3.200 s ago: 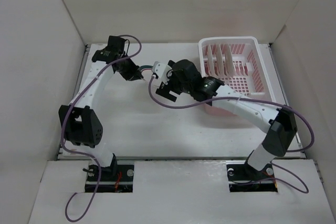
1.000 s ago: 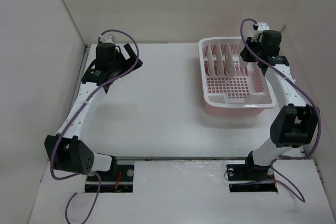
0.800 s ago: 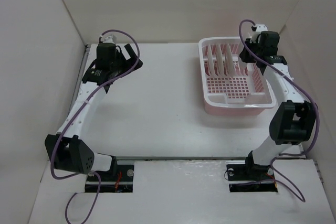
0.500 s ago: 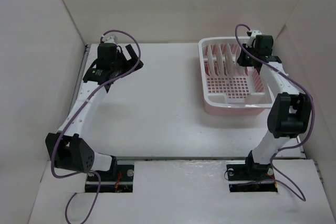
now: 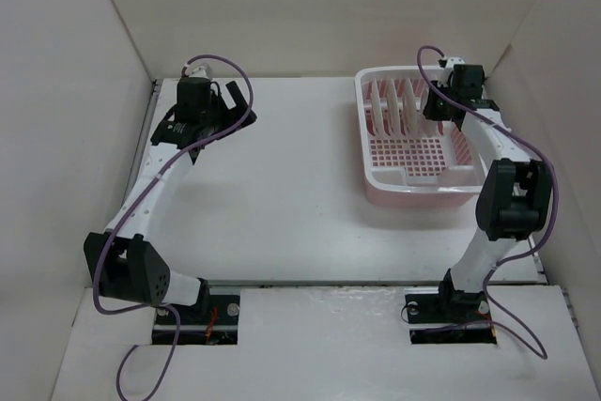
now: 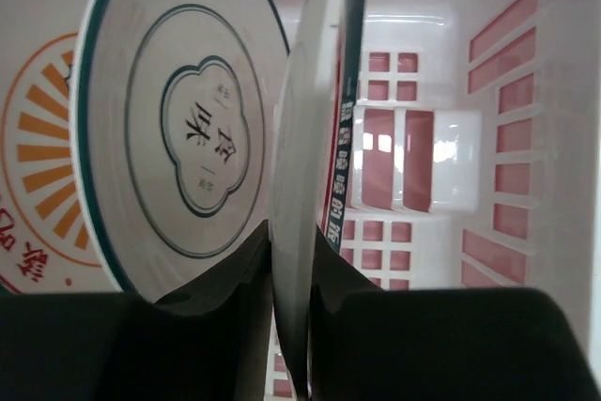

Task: Load the plates into the dish rack

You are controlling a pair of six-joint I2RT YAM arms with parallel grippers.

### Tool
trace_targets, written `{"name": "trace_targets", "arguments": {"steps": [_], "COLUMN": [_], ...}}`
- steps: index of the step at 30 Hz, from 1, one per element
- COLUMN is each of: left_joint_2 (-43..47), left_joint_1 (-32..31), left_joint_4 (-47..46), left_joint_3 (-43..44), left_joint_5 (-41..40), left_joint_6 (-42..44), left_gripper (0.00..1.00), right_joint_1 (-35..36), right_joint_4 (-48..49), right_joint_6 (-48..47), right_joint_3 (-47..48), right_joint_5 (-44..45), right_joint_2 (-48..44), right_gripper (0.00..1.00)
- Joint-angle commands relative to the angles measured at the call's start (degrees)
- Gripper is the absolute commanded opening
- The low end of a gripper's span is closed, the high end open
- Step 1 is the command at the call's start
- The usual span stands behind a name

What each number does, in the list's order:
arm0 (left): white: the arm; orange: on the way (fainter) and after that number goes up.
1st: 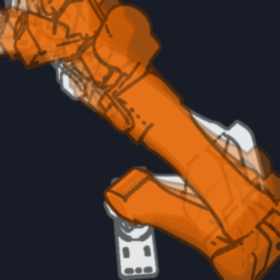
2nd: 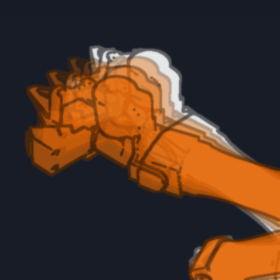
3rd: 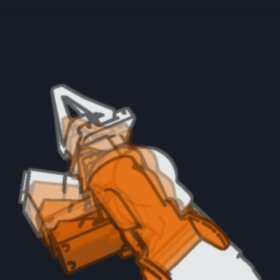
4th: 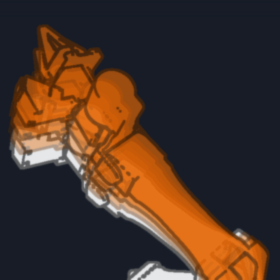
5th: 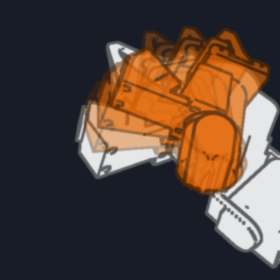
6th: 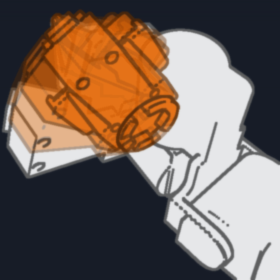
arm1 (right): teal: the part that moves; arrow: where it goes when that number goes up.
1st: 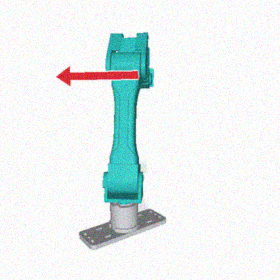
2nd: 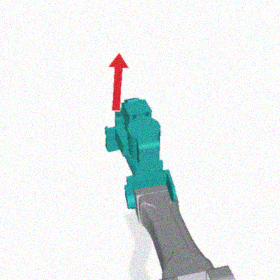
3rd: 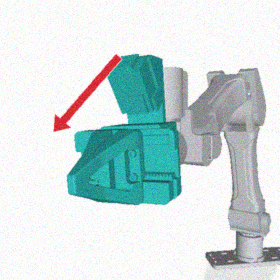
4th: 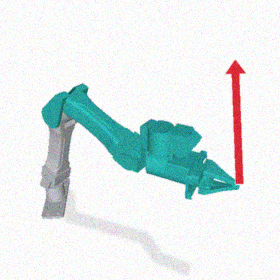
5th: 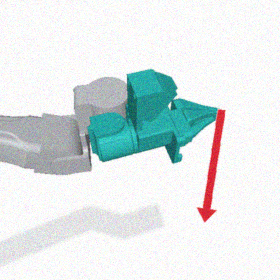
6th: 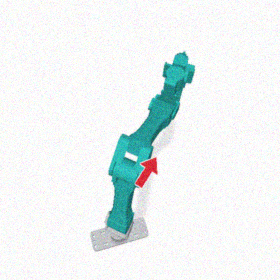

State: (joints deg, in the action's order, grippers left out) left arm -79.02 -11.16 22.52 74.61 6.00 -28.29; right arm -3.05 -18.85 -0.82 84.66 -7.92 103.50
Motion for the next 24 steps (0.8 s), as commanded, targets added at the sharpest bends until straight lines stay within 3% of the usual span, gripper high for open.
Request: {"name": "trace_targets", "arguments": {"steps": [1,2,5,7,15,20,24], "left_joint_2": [0.1,0.1,-0.5,-0.5,-1.6,-2.2,-4.3], "left_joint_1": [-0.2,-0.2,-0.2,-0.2,-0.2,-0.2,-0.2], "left_joint_4": [-0.7,-0.7,-0.7,-0.7,-0.7,-0.1,6.2], "left_joint_3": [2.1,2.1,2.6,2.6,3.7,4.9,11.1], "left_joint_5": [-0.4,-0.4,-1.0,-1.0,-0.5,0.1,-5.0], "left_joint_6": [1.1,1.7,1.7,1.7,1.7,1.7,1.7], "left_gripper": [0.99,0.99,0.99,0.99,0.99,0.99,0.99], "right_joint_1": [-0.4,-0.4,-0.4,-0.4,-0.4,-0.4,-0.4], "right_joint_4": [2.5,2.5,2.0,1.5,-0.5,-2.7,-4.4], "right_joint_6": [-0.2,-0.2,-0.2,-0.2,-0.2,0.9,6.8], "right_joint_3": [3.3,3.8,4.5,5.1,6.9,9.0,10.4], "right_joint_5": [1.2,1.2,1.2,1.7,6.1,8.4,5.0], "right_joint_2": [-0.5,-0.5,-1.1,-1.7,-7.9,-13.9,-19.3], "right_gripper": [0.23,0.38,0.42,0.53,0.72,1.0,1.0]}}
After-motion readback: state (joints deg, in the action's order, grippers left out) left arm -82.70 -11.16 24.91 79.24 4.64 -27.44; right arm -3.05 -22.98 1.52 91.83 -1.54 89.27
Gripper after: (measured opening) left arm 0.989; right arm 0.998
